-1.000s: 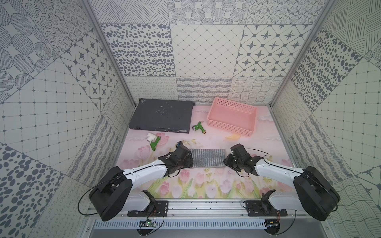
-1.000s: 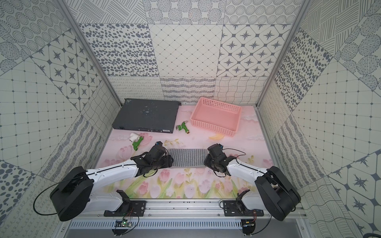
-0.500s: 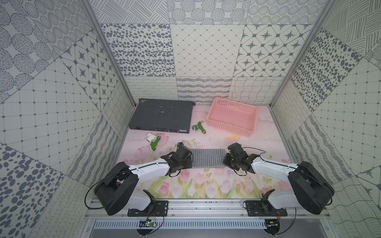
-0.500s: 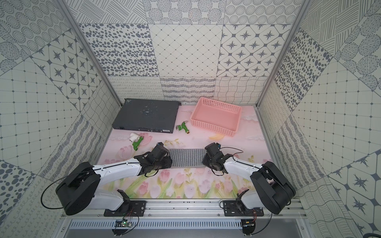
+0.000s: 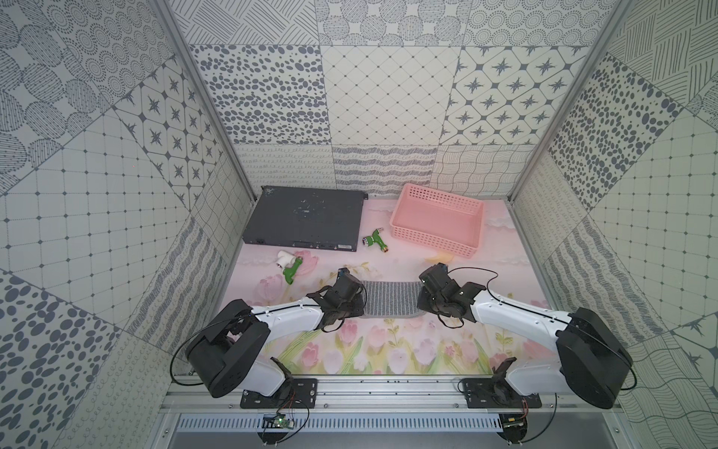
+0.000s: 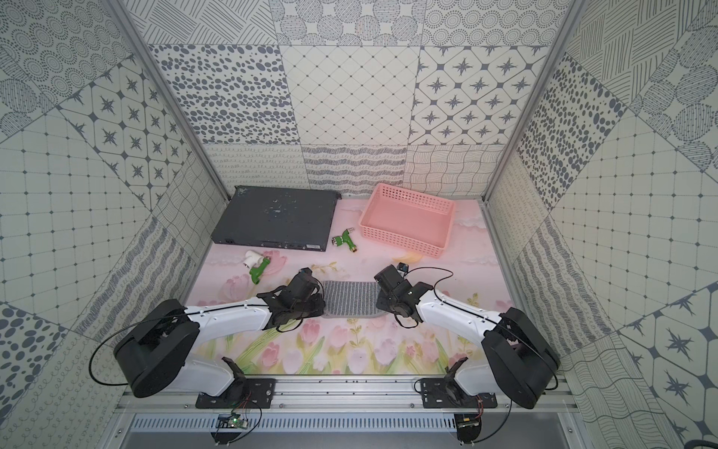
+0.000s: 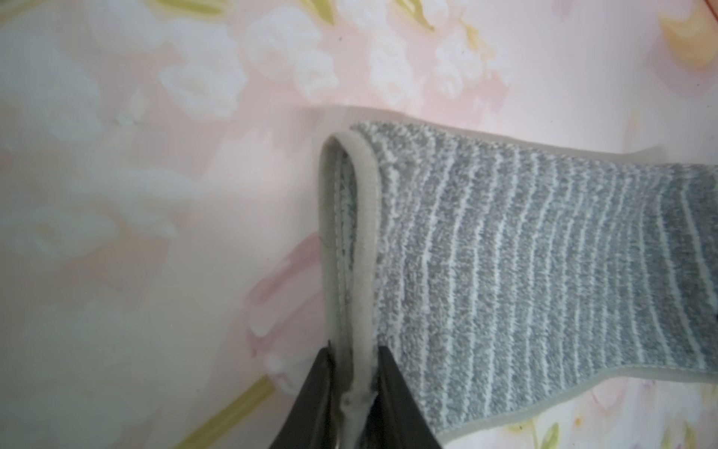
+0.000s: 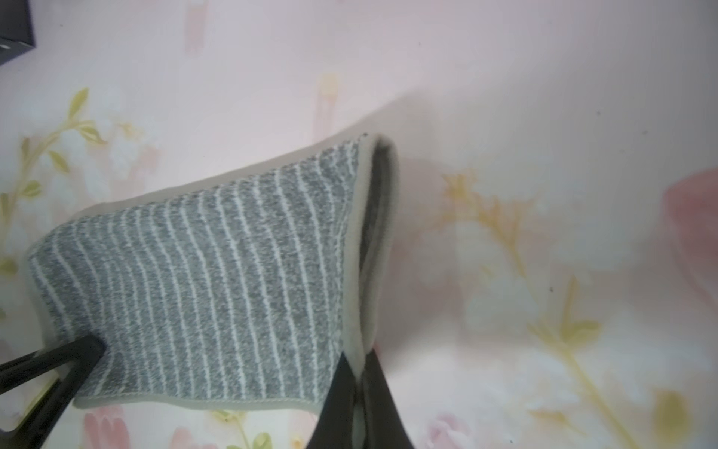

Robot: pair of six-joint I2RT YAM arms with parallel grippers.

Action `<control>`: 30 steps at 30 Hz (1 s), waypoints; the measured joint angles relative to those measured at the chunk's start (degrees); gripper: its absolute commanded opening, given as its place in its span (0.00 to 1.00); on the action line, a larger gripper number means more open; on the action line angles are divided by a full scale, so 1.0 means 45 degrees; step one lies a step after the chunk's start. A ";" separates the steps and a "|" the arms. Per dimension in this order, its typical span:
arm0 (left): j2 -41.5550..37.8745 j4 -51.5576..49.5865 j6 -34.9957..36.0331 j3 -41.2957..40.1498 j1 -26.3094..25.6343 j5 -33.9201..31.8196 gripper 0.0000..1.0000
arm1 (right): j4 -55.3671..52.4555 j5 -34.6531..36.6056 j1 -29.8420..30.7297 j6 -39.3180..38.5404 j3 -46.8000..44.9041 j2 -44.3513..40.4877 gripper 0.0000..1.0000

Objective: Fold the square dishcloth
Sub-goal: Fold the cleaning item at the center of the board.

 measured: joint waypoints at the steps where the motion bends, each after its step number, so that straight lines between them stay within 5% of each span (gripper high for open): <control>1: 0.0039 0.0155 -0.0068 -0.0049 0.0000 0.0049 0.16 | -0.0267 0.0228 0.0228 -0.0083 0.0379 0.0155 0.00; 17: 0.0092 0.2006 -0.1161 -0.0753 0.0000 0.0539 0.22 | -0.3084 0.1967 0.3138 -0.0748 0.4872 0.3109 0.00; 30: -0.0563 0.2890 -0.1360 -0.1710 0.0559 0.1545 0.23 | -0.2934 0.1263 0.3279 -0.0816 0.5484 0.3585 0.00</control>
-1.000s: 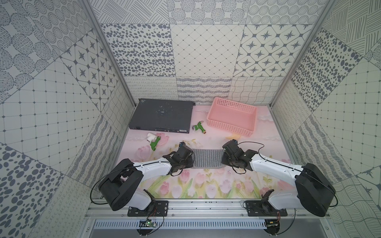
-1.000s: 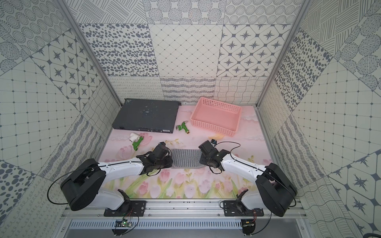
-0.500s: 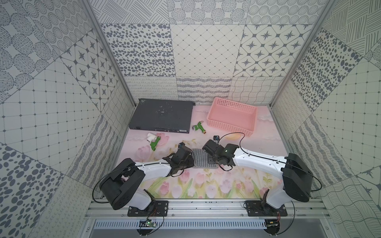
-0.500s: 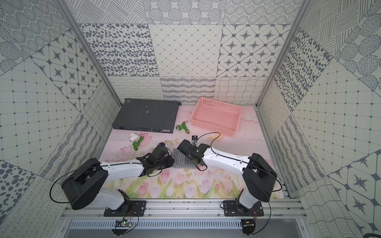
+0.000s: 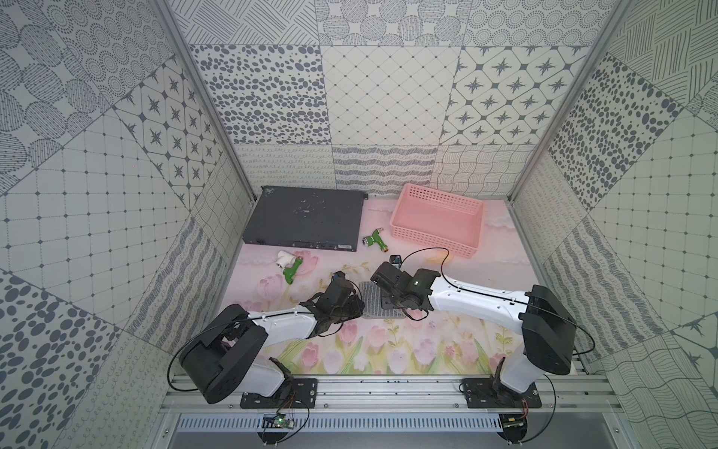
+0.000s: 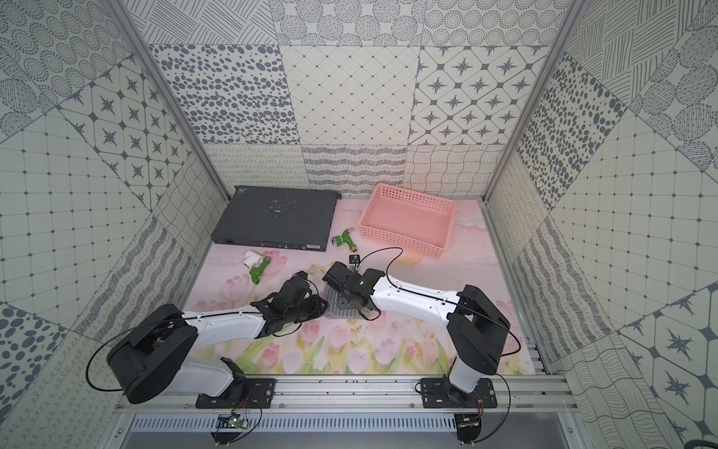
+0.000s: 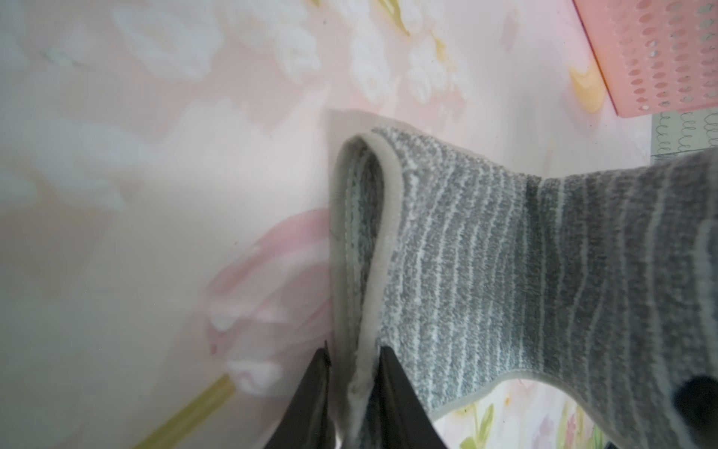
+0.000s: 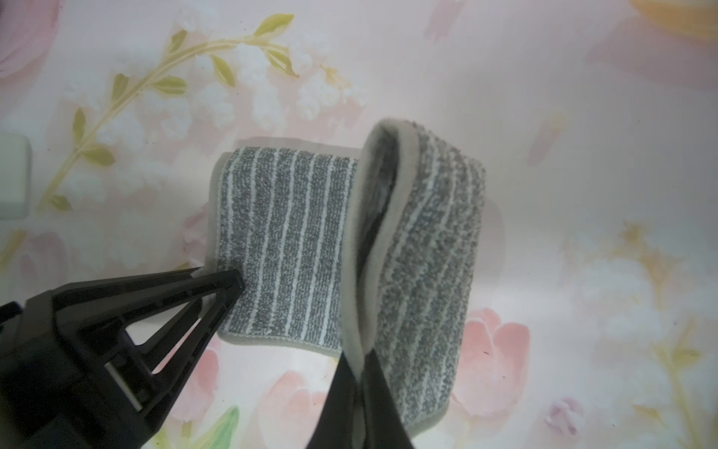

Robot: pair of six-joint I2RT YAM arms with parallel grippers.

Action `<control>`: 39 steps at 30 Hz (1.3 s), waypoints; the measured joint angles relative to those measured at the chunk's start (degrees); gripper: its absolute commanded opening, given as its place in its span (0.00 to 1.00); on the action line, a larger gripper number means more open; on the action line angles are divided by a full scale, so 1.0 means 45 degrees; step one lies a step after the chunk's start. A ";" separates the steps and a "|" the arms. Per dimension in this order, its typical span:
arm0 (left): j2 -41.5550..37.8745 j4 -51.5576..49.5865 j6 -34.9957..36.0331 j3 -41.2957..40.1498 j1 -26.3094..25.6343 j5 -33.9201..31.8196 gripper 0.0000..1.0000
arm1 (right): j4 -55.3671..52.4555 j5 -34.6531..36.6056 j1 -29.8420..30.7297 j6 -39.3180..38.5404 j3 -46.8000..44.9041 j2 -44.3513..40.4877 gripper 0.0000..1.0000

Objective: Fold the square dishcloth
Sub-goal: Fold the cleaning item at the center of the board.

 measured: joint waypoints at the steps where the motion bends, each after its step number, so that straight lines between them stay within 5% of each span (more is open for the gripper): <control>1: 0.0005 0.0121 -0.0039 -0.0063 0.0083 0.0155 0.21 | 0.0063 -0.0087 0.0005 -0.0019 0.0000 0.0053 0.00; 10: 0.0520 0.1710 -0.0359 -0.0529 0.0612 0.1375 0.14 | 0.0680 -0.1064 0.0044 -0.0039 0.0369 0.0874 0.01; 39: 0.0631 0.2856 -0.0704 -0.1098 0.0787 0.2229 0.14 | 0.1821 -0.2215 0.0044 0.0233 0.1039 0.2589 0.07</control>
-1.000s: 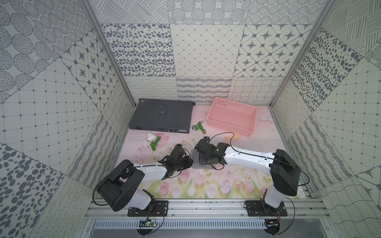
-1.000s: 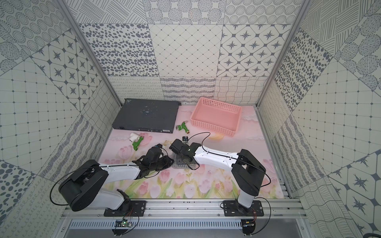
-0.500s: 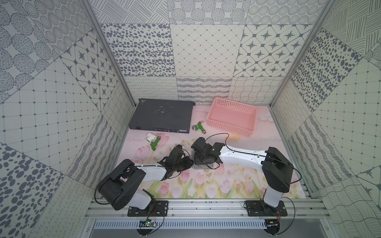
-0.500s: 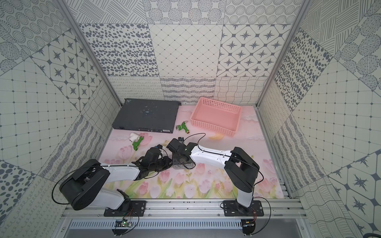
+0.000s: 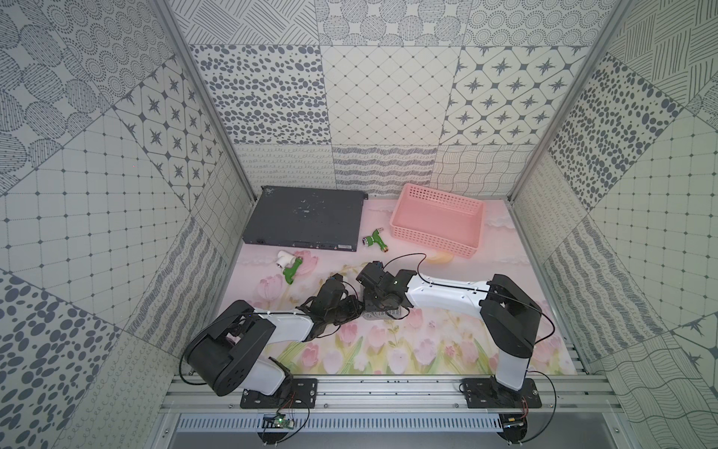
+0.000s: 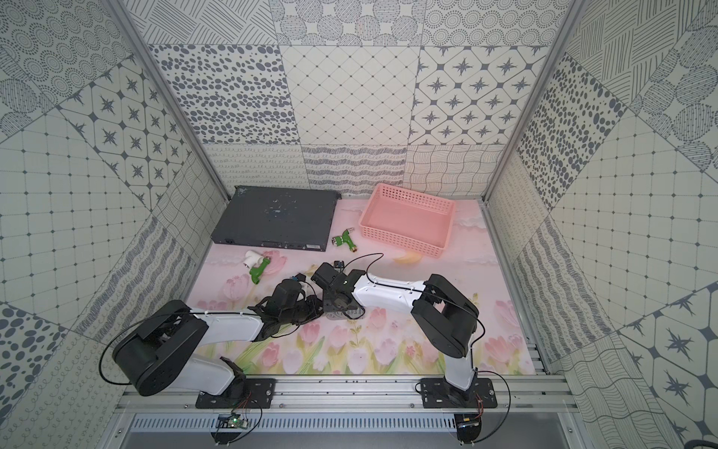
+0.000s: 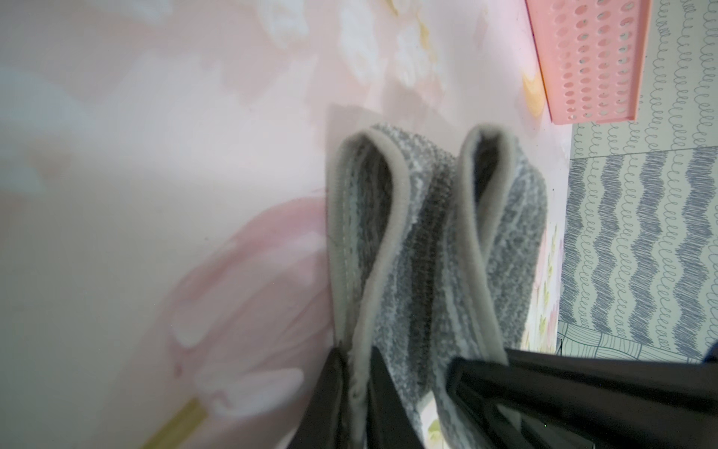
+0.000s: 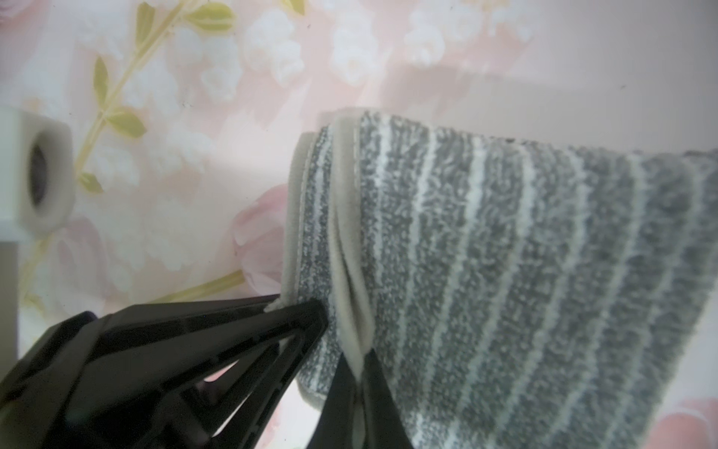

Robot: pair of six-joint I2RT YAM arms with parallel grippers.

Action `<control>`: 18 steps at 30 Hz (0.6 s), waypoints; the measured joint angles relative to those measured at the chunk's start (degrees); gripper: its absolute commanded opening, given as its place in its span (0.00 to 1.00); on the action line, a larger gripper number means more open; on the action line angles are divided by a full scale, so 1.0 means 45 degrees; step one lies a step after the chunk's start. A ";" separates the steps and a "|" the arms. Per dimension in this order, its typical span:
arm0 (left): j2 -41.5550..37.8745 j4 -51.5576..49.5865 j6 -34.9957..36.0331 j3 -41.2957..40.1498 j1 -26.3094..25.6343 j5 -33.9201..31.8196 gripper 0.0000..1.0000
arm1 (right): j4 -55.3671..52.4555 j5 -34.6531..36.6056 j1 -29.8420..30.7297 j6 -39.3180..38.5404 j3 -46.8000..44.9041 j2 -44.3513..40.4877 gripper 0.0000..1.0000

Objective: Fold the square dishcloth
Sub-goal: Fold the cleaning item at the center of the board.

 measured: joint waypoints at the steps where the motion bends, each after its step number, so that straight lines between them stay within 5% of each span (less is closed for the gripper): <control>1: 0.0029 0.0063 -0.0019 -0.0005 0.0000 0.0039 0.14 | 0.0044 -0.0044 0.0000 0.0039 0.0015 0.0010 0.07; 18: 0.0403 0.0894 -0.0233 -0.0136 0.0000 0.0301 0.15 | 0.0510 -0.0607 -0.0005 0.0393 0.0039 0.0340 0.26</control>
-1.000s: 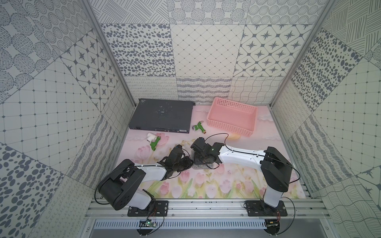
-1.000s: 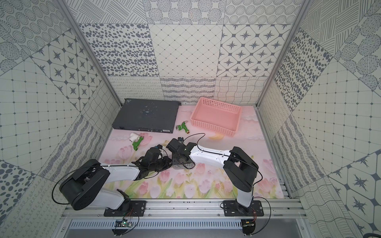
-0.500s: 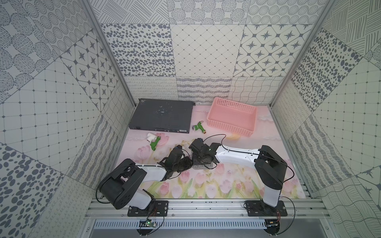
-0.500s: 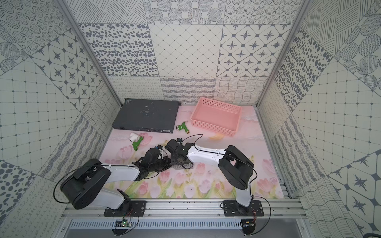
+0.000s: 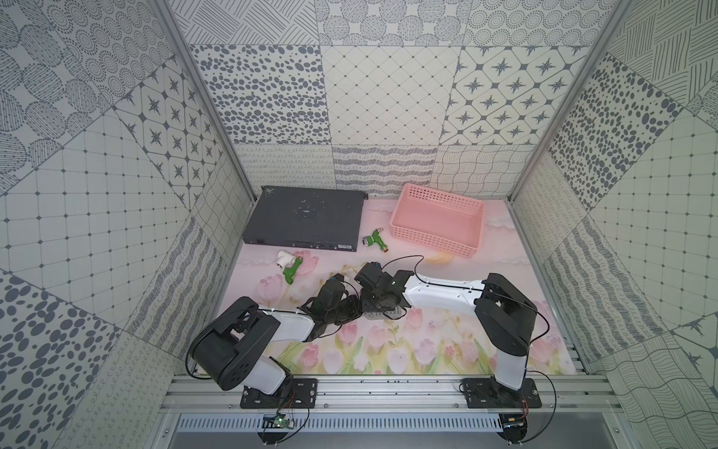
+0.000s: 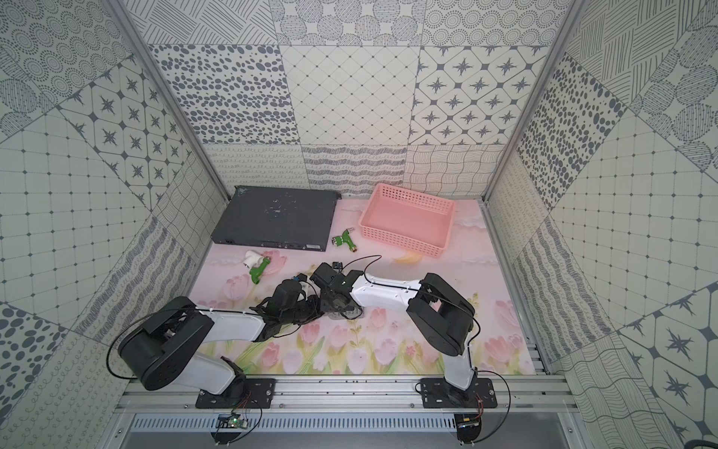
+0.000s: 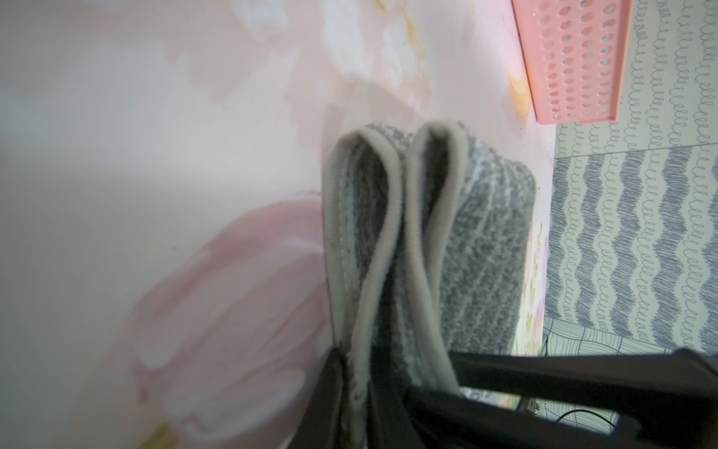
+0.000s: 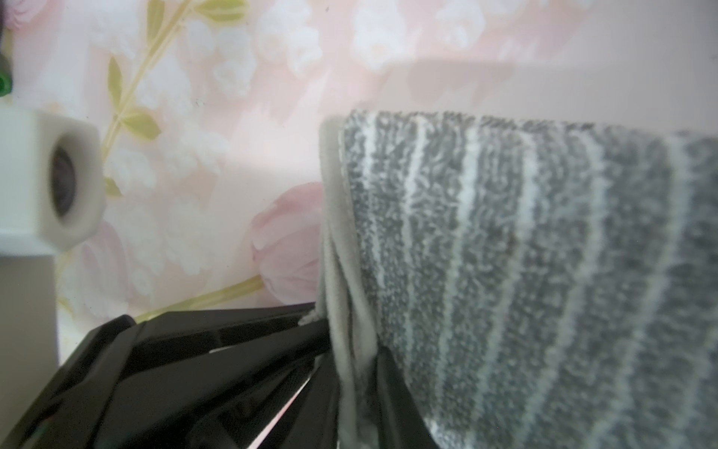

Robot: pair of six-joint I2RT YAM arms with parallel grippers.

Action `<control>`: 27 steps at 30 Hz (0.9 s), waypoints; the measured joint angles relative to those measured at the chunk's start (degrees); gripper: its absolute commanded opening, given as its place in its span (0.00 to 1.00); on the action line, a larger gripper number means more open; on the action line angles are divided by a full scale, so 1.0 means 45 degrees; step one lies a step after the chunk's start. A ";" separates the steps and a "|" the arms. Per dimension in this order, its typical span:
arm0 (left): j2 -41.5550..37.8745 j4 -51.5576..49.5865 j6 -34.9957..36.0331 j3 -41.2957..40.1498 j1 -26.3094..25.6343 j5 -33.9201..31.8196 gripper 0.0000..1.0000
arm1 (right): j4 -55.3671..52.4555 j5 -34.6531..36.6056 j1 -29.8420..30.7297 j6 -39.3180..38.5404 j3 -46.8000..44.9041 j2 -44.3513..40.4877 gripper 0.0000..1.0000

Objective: Fold the square dishcloth
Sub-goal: Fold the cleaning item at the center of the board.

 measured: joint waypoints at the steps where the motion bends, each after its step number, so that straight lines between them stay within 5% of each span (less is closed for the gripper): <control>1: 0.0000 0.0029 -0.0010 -0.0010 0.0000 0.0000 0.16 | 0.0029 -0.0024 0.0000 0.0000 0.0000 0.0000 0.28; 12: 0.0000 0.0573 -0.0423 -0.0214 0.0000 -0.0049 0.24 | 0.0121 -0.0092 -0.0034 0.0024 -0.0092 -0.0758 0.40; 27: -0.1073 0.0219 -0.1098 -0.0680 0.0000 -0.0777 0.32 | 0.0500 0.0355 -0.0374 0.0049 -0.2176 -0.3536 0.27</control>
